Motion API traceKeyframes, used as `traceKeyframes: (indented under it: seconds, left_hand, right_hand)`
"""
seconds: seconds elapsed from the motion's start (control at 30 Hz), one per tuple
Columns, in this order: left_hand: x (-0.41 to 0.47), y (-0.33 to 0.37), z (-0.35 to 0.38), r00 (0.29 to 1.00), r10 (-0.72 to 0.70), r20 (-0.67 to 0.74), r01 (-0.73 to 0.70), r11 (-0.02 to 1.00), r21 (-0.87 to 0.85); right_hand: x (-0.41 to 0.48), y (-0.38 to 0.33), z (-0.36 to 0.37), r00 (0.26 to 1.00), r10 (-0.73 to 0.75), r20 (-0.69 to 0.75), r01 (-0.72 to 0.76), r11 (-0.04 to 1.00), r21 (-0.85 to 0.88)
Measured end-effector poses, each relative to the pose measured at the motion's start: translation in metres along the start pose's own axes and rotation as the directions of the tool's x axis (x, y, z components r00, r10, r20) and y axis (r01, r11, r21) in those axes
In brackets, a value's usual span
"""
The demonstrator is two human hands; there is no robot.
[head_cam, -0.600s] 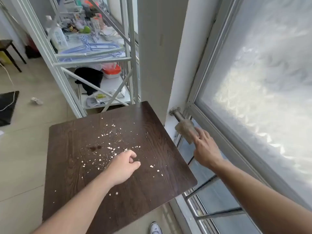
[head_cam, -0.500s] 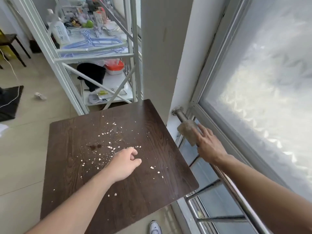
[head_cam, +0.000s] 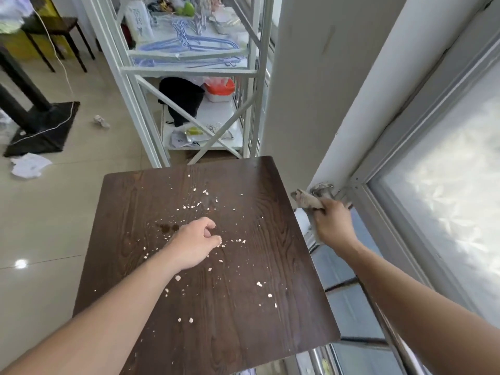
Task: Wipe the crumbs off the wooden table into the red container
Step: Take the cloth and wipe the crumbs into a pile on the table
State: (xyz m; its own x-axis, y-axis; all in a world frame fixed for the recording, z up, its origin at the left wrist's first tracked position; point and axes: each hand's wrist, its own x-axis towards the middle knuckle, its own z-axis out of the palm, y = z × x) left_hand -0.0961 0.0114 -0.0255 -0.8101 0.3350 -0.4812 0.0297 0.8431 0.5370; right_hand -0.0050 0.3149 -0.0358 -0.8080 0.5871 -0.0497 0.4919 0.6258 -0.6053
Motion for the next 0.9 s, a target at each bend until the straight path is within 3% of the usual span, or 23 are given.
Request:
traceKeyframes:
  seconds: [0.1,0.2,0.37,0.5,0.57,0.67,0.8,0.9]
  left_hand:
    - [0.014,-0.02,-0.018,1.0,-0.021,-0.022,0.021,1.0,-0.002]
    - [0.029,-0.056,-0.037,0.996,-0.069,-0.064,0.068,0.998,-0.012]
    - [0.058,-0.161,-0.065,0.945,-0.234,-0.227,0.243,0.97,0.011]
    - [0.086,-0.236,-0.072,0.83,-0.46,-0.315,0.446,0.887,-0.12]
    - [0.097,-0.256,-0.066,0.795,-0.522,-0.311,0.462,0.852,-0.248]
    - [0.111,-0.275,-0.053,0.772,-0.563,-0.296,0.43,0.805,-0.409]
    - [0.116,-0.282,-0.042,0.739,-0.581,-0.34,0.436,0.798,-0.416]
    - [0.117,-0.281,-0.042,0.736,-0.585,-0.341,0.426,0.791,-0.439]
  right_hand:
    - [0.015,-0.022,0.032,0.983,0.149,0.104,-0.166,0.97,0.18]
    - [0.031,-0.041,0.058,0.973,0.216,0.079,-0.227,0.956,0.183]
    - [0.07,-0.053,0.092,0.988,0.099,-0.12,-0.128,0.954,-0.27]
    - [0.09,-0.044,0.14,0.995,0.1,0.004,-0.087,0.886,-0.456]
    - [0.095,-0.039,0.162,0.988,0.148,0.036,-0.119,0.9,-0.418]
    - [0.099,-0.043,0.188,0.979,0.199,-0.052,-0.206,0.93,-0.306]
    - [0.082,-0.082,0.221,0.981,0.192,0.0,-0.187,0.956,-0.228]
    - [0.053,-0.124,0.254,0.991,0.106,0.083,-0.093,0.985,-0.145]
